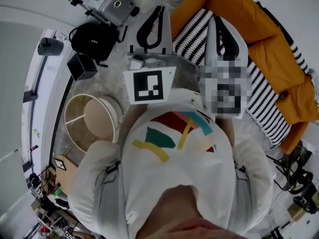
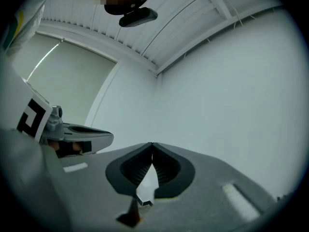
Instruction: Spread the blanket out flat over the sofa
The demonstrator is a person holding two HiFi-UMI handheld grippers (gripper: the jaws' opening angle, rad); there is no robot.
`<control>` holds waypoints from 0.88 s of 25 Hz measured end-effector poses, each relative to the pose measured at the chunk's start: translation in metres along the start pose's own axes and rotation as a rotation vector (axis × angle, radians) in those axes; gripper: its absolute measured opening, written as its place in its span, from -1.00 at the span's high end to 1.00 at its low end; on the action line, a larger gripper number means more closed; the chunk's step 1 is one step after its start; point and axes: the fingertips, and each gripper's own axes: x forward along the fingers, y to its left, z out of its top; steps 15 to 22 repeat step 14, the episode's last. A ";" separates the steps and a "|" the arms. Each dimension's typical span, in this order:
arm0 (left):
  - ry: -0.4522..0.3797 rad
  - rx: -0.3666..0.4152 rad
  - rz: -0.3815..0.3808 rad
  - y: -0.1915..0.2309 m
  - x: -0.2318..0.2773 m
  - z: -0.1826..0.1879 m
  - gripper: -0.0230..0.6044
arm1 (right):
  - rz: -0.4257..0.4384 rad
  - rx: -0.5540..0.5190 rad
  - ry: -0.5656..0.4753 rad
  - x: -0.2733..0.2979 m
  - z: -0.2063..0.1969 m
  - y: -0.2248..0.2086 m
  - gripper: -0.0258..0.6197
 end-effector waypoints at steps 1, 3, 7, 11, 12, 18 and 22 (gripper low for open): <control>0.000 0.000 0.003 0.001 0.000 0.000 0.85 | 0.000 -0.002 -0.001 0.000 0.000 0.000 0.91; 0.000 -0.002 0.008 0.002 -0.001 -0.001 0.85 | -0.001 0.001 -0.005 0.000 0.001 -0.001 0.91; 0.000 -0.001 0.015 0.004 -0.002 0.000 0.85 | -0.002 0.011 0.001 0.001 -0.001 -0.002 0.91; 0.003 0.009 0.018 0.003 -0.003 0.000 0.85 | -0.007 0.004 0.006 -0.003 -0.004 -0.006 0.91; 0.004 0.010 0.019 0.003 -0.003 0.000 0.85 | -0.008 0.000 0.007 -0.003 -0.005 -0.006 0.91; 0.005 0.012 0.019 0.004 -0.004 -0.001 0.85 | -0.008 -0.007 0.010 -0.003 -0.007 -0.007 0.91; 0.005 0.012 0.019 0.004 -0.004 -0.001 0.85 | -0.008 -0.007 0.010 -0.003 -0.007 -0.007 0.91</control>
